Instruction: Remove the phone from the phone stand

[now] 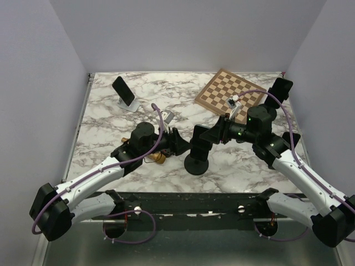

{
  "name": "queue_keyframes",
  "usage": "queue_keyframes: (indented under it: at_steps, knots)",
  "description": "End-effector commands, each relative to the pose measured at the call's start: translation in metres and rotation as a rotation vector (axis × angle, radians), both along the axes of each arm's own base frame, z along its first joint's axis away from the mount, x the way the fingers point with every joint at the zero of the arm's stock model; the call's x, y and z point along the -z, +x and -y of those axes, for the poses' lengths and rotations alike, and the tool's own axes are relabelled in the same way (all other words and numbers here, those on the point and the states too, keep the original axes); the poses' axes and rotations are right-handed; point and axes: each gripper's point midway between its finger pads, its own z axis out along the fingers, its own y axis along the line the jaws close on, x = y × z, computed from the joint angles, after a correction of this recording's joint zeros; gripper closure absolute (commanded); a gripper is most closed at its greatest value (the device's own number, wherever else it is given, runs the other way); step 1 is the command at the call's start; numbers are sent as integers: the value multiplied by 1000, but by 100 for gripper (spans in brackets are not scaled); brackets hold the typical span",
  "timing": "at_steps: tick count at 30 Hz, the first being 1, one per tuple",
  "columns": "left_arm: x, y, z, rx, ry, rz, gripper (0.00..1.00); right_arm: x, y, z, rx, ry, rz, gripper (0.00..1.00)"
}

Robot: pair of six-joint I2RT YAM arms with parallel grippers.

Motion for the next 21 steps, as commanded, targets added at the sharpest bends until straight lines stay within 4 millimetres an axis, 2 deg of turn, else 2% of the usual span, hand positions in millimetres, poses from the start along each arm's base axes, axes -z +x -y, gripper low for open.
queue_keyframes:
  at_steps: [1, 5, 9, 13, 21]
  knots:
    - [-16, 9, 7, 9, -25, 62, 45, 1, 0, -5, -27, 16, 32, 55]
    - [-13, 9, 10, 8, -14, 67, 48, 1, -1, -7, -33, 31, 39, 55]
    - [-14, 7, 14, 25, -15, 78, 54, 3, -3, -9, -61, 43, 37, 58]
    - [-16, 8, 17, 33, -17, 83, 61, 4, -4, -10, -67, 44, 36, 67]
    - [-19, 8, 15, 27, -15, 87, 64, 4, -6, -10, -67, 53, 38, 80]
